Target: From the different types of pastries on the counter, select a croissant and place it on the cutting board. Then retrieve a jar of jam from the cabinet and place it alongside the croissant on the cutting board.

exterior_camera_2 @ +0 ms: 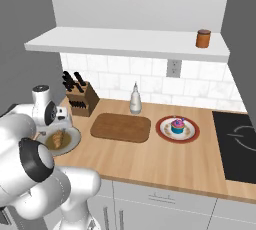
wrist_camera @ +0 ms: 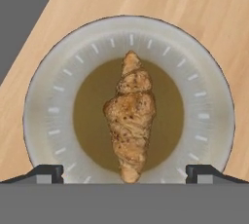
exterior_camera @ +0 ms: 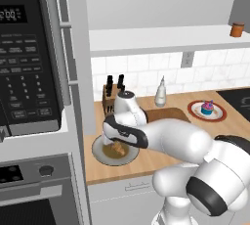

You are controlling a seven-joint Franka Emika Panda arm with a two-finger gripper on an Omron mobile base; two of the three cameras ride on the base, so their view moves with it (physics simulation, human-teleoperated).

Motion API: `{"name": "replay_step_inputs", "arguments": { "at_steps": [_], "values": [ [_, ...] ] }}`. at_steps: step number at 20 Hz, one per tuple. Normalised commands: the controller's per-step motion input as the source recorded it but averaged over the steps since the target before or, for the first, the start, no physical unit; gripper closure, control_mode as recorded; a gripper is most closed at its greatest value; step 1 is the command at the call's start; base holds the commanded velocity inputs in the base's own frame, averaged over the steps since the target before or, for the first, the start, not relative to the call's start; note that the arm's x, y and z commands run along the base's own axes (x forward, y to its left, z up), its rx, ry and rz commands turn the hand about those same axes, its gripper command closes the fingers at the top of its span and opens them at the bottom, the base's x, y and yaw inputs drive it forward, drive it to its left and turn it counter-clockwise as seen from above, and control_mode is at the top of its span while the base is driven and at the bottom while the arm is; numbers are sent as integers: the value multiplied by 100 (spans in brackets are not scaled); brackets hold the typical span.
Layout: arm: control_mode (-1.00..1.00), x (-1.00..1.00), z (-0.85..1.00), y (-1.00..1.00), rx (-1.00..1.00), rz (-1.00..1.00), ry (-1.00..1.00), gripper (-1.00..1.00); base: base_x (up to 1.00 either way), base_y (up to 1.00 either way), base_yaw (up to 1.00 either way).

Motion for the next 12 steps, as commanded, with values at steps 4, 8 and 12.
{"name": "replay_step_inputs", "arguments": {
  "at_steps": [4, 8, 12],
  "values": [
    [-100, 2, -8, 0, 0, 0, -5, -100, 0, 0, 0],
    [-100, 12, -23, 1, -3, 0, -14, -100, 0, 0, 0],
    [-100, 5, -26, 0, -2, 0, -2, -100, 0, 0, 0]
  ]
}}
